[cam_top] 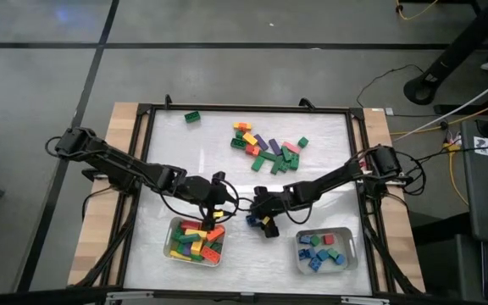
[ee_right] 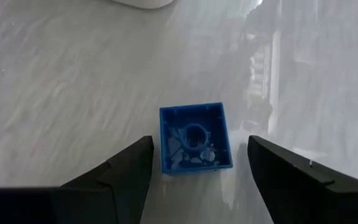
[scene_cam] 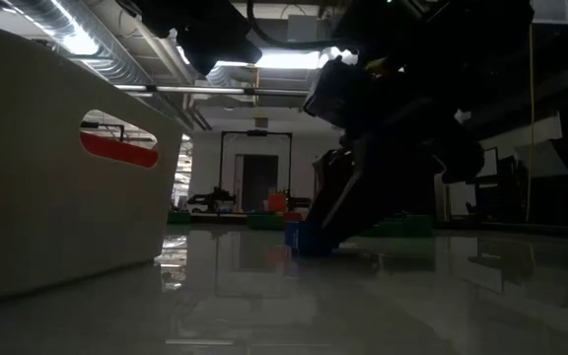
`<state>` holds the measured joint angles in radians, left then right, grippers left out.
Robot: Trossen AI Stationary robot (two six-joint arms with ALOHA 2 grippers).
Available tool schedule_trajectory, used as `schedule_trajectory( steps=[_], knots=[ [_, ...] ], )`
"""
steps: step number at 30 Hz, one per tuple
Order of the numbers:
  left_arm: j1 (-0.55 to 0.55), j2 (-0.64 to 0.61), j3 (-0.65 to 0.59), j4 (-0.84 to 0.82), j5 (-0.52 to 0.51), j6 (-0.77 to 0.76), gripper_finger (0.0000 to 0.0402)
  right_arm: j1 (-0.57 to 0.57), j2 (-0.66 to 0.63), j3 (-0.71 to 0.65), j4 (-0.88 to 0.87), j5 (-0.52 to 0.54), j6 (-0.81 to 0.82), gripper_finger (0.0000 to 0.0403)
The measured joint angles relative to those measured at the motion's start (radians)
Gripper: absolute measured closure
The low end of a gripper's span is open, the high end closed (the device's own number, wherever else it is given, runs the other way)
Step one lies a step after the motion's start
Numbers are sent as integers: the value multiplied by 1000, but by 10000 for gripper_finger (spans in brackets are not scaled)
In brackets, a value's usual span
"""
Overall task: Sort blocks by size
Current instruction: Put the square blue game piece into the gray bin
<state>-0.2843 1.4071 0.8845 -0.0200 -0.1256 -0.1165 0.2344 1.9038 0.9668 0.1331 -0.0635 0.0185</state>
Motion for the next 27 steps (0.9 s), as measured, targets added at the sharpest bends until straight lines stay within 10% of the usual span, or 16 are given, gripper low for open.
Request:
schedule_trajectory(
  steps=[13, 27],
  knots=[
    [19, 0, -2, -7, -25, -22, 233, 0, 39, 2, 67, 0, 2, 147],
    [112, 0, -2, -132, -181, -93, 233, 1, -6, 0, 76, -113, -1, 270]
  ],
)
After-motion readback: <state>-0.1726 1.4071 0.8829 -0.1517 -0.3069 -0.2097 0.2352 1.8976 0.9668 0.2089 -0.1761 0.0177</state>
